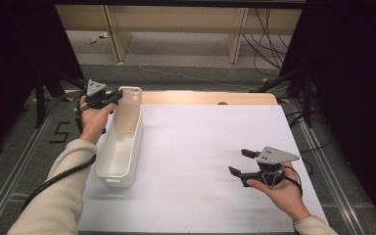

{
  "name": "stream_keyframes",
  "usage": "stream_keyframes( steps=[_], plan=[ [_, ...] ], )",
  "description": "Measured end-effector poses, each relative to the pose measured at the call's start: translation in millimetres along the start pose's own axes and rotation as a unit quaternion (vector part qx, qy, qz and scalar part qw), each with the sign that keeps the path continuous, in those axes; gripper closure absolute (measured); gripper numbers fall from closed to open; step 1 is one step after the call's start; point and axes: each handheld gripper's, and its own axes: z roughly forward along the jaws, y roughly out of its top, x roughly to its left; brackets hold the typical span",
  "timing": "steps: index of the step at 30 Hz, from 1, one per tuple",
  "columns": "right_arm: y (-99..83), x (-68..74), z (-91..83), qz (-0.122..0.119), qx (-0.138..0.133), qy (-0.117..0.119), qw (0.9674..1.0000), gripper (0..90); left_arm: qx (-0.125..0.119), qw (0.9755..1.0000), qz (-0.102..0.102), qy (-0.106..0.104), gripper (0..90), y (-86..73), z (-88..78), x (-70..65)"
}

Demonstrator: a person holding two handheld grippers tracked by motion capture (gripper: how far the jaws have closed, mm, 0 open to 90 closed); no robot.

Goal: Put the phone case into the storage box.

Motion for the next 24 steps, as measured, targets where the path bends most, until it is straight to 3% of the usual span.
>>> stream_keyframes(
  steps=[24],
  plan=[
    [-0.8, -0.2, 0.9, 0.000, 0.005, 0.001, 1.0000, 25.5, 0.010, 0.9999, -0.008, 0.004, 81.5, -7.7, 2.8, 5.2]
  ],
)
